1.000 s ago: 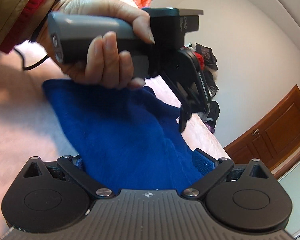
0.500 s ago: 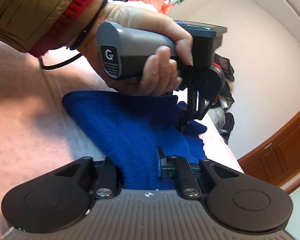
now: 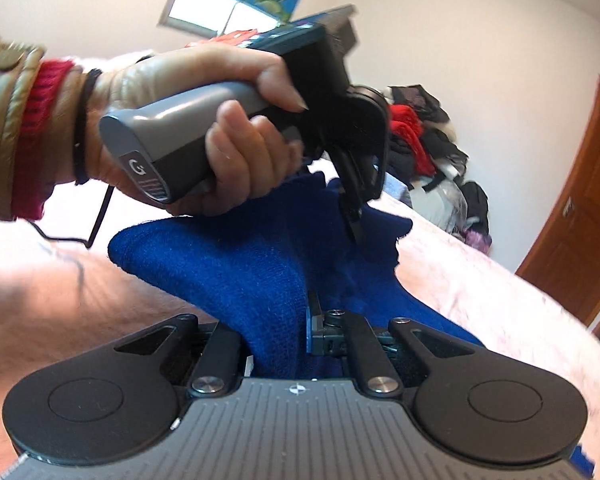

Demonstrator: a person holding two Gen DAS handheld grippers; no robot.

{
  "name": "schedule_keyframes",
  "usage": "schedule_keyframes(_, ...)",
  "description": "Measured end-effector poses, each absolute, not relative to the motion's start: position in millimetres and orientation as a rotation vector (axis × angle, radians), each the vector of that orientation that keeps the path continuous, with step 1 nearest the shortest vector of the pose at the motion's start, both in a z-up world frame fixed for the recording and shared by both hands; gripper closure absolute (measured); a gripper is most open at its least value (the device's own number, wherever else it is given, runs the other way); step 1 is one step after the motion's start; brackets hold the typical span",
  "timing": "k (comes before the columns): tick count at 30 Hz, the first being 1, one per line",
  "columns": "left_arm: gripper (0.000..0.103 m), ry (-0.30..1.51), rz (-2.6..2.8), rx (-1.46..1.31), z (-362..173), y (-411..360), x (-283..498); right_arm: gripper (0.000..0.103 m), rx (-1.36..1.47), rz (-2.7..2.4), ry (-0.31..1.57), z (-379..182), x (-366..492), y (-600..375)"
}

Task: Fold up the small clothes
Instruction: 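Lift the sweater edge with the left gripper while the right gripper grasps beside it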

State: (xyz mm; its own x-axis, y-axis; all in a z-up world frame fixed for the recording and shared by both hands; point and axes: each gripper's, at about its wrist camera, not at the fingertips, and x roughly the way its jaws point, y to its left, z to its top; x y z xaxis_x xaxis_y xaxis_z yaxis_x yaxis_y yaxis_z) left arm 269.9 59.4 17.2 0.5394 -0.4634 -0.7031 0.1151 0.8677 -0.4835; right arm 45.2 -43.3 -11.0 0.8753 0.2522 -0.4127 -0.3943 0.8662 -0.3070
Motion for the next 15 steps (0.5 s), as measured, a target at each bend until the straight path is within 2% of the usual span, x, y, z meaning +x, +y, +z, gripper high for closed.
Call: schedule_keyframes(15,0.094,0.906,-0.366,-0.387,47,-16,254,0.094,-0.356,0.229,0.336,-13,29,-116)
